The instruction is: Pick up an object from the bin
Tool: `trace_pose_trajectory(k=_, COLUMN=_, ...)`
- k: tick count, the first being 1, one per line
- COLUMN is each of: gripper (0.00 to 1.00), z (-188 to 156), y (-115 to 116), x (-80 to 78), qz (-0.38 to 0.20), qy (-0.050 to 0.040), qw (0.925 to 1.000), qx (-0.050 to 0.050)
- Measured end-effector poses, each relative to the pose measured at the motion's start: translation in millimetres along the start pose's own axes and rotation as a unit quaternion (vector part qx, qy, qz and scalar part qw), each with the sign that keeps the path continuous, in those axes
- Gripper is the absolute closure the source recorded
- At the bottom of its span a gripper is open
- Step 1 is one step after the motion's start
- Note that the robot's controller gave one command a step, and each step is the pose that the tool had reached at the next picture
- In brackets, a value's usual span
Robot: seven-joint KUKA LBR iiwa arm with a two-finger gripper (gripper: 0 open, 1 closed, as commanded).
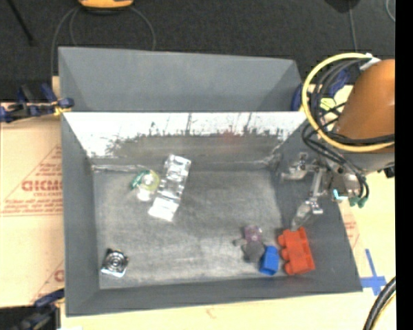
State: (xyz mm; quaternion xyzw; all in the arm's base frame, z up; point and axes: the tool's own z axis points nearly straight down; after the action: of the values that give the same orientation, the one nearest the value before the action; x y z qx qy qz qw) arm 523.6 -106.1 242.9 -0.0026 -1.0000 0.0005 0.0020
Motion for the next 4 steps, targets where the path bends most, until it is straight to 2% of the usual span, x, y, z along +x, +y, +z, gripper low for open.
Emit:
trace_pose_trajectory(k=1, gripper=0.00, z=157.2, y=9.3, x=-3.7, qz=-0.371, qy=-0.0058, qw=0.9288, qx=0.003)
trace_pose_trajectory(k=2, gripper=0.00, z=141.9, y=76.7, x=19.2, qz=-0.412, qy=-0.0031, qw=0.9111, qx=-0.001)
trace_pose_trajectory(k=3, gripper=0.00, z=138.7, y=105.7, x=50.5, qz=-0.721, qy=-0.0004, qw=0.6929, qx=0.000)
trace_pose_trajectory(k=4, gripper=0.00, z=167.4, y=23.4, x=-20.8, qz=-0.813, qy=-0.0037, qw=0.5827, qx=0.002)
